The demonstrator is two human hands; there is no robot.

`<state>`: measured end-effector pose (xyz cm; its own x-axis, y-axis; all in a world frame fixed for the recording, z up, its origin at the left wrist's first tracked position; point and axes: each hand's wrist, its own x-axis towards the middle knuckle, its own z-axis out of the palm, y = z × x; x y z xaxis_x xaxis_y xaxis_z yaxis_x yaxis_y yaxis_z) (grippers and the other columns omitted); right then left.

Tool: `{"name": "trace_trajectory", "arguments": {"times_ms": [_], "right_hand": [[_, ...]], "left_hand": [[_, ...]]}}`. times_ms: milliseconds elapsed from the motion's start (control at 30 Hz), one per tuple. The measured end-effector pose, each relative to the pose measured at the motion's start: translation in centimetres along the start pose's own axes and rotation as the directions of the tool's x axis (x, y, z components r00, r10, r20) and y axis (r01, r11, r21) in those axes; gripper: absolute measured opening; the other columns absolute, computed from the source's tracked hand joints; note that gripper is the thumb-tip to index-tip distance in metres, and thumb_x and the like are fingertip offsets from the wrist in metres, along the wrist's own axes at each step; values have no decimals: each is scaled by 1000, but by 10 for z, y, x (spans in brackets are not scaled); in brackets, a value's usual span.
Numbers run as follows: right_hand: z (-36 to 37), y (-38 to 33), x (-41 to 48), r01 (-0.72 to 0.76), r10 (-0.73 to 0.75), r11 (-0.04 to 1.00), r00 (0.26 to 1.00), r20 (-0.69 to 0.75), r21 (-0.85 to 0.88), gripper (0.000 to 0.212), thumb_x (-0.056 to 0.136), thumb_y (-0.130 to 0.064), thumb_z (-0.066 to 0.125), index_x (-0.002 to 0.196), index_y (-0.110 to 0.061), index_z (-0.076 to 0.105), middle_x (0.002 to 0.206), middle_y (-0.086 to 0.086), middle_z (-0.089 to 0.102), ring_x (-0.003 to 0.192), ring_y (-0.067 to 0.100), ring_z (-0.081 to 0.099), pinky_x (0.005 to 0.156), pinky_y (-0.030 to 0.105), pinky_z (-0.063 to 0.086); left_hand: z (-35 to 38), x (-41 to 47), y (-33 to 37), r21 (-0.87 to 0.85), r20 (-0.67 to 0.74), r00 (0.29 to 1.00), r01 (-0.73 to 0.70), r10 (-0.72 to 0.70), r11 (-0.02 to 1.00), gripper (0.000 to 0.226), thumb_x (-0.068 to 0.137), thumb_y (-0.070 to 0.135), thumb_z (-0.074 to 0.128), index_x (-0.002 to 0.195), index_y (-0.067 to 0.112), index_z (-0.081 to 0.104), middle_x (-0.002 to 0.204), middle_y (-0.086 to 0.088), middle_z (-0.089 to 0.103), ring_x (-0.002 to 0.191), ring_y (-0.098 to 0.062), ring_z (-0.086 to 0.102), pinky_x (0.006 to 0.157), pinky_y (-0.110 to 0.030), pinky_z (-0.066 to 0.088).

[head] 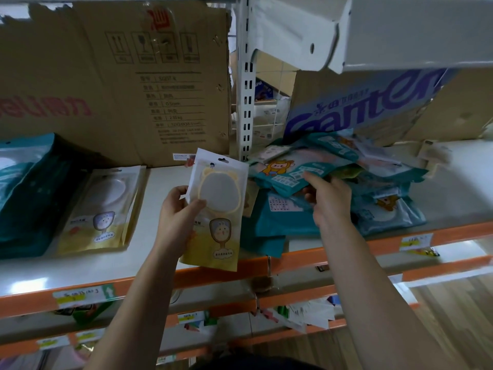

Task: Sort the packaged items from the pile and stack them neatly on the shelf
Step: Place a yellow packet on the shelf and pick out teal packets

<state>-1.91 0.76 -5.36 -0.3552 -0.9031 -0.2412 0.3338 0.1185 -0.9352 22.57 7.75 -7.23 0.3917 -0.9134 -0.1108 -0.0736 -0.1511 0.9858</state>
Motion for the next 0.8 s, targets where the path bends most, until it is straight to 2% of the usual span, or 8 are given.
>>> {"name": "trace_trajectory", "arguments": {"times_ms": [100, 200, 233, 300, 400, 567, 700, 800], "right_hand": [[-5, -1, -3, -75, 75, 997, 997, 12, 8, 13, 81, -5, 71, 83, -9, 59, 73, 6, 60, 55, 11, 55, 46, 23, 43], [-7, 1, -11, -144, 140, 985, 989, 45, 91, 11, 87, -9, 60, 98, -10, 59, 94, 10, 65, 85, 22, 66, 71, 37, 56], [-7, 2, -14, -150, 146, 982, 988, 49, 112, 16, 89, -11, 57, 104, -10, 58, 97, 10, 65, 88, 24, 66, 71, 37, 56], [-8, 2, -20, -124, 116, 982, 992, 57, 143, 20, 92, -14, 56, 111, -11, 57, 98, 8, 66, 86, 20, 67, 63, 30, 56], [-8, 4, -33, -50, 36, 984, 996, 85, 170, 10, 94, -11, 55, 102, -17, 58, 95, 3, 67, 80, 12, 68, 62, 27, 56], [-18, 22, -57, -16, -3, 984, 994, 108, 178, 35, 92, -3, 51, 123, -18, 49, 107, 5, 63, 91, 18, 68, 66, 29, 57], [-15, 36, -64, 13, -16, 999, 994, 112, 31, 28, 100, -22, 51, 128, -17, 49, 111, 5, 66, 92, 19, 71, 70, 33, 60], [-4, 42, -68, 53, -43, 995, 991, 126, -80, 25, 101, -34, 48, 121, -19, 54, 110, 6, 68, 90, 17, 72, 76, 38, 60]], "left_hand": [[2, -3, -2, -17, -18, 1000, 3, -4, 1000, 35, 89, 16, 63, 123, 17, 54, 102, -7, 66, 91, -28, 66, 64, -36, 52], [3, -7, -5, -19, -41, 999, -15, 14, 1000, 36, 90, 17, 63, 125, 17, 56, 104, -4, 66, 93, -25, 66, 65, -36, 55], [2, -9, -5, -20, -50, 999, -18, 17, 1000, 35, 91, 20, 62, 126, 16, 56, 104, -3, 66, 94, -24, 66, 66, -36, 56], [1, -14, -7, -36, -70, 997, -28, 26, 999, 34, 95, 27, 60, 127, 15, 57, 105, -5, 66, 94, -24, 67, 67, -37, 57], [-2, -20, -10, -61, -114, 992, -57, 49, 997, 32, 97, 32, 57, 123, 12, 60, 106, -10, 68, 91, -27, 69, 66, -37, 57], [-14, -32, -20, -92, -171, 983, -77, 60, 993, 26, 98, 27, 56, 119, 12, 62, 101, -10, 70, 85, -26, 70, 67, -37, 56], [-33, -32, -25, -118, -243, 967, -104, 72, 988, 25, 98, 25, 57, 117, 10, 64, 100, -12, 72, 85, -26, 70, 64, -35, 54], [-53, -31, -21, -130, -310, 947, -129, 83, 983, 17, 97, 23, 58, 111, 15, 64, 98, -10, 72, 88, -29, 70, 71, -42, 58]]}}
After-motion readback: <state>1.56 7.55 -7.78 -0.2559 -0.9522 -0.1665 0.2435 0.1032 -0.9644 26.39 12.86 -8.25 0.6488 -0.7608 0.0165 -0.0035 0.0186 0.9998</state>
